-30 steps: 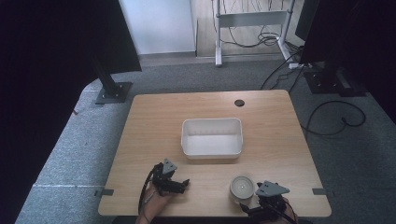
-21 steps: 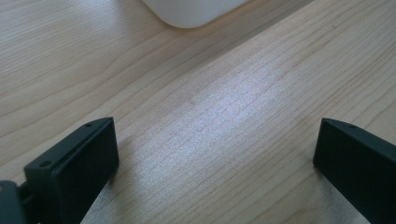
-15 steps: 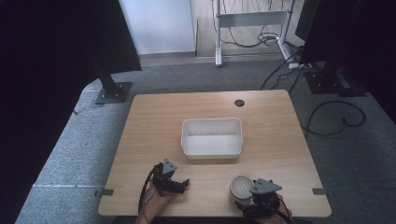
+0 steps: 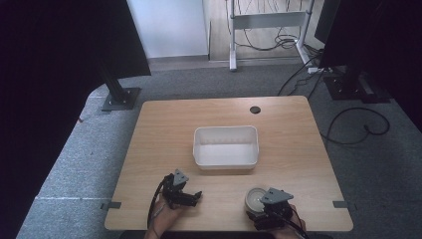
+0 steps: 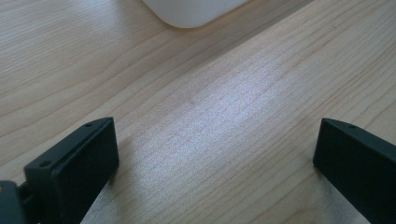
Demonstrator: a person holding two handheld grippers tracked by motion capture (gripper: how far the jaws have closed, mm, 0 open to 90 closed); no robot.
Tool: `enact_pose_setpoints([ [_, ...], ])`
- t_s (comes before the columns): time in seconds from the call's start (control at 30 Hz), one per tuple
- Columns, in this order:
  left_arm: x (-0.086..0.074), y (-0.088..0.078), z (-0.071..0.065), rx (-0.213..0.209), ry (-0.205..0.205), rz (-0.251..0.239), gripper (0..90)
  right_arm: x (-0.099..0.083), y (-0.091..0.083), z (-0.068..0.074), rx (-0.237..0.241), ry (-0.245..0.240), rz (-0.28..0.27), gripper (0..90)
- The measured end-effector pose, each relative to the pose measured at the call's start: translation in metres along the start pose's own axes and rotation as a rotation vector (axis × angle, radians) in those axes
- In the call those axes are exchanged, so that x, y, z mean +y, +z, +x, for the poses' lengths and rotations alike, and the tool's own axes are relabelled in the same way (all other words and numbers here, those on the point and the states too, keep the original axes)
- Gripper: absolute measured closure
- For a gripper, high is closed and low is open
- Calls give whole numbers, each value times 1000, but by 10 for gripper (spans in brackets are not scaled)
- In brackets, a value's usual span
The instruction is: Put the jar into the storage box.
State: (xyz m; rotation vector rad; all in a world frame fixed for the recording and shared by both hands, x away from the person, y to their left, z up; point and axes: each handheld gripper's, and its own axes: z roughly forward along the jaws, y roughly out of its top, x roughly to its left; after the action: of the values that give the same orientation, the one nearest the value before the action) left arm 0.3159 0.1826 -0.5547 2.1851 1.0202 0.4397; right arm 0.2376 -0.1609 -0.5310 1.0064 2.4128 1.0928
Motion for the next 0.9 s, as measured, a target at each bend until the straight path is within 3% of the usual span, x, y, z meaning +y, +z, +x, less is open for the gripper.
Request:
enact_pose_setpoints([
  [0.43,0,0,0,-1,-1,0,0,3,-2,-1,-44,33,8,94],
  [0.9,0,0,0,-1,-1,0,0,18,-1,-5,-66,22,-4,94],
])
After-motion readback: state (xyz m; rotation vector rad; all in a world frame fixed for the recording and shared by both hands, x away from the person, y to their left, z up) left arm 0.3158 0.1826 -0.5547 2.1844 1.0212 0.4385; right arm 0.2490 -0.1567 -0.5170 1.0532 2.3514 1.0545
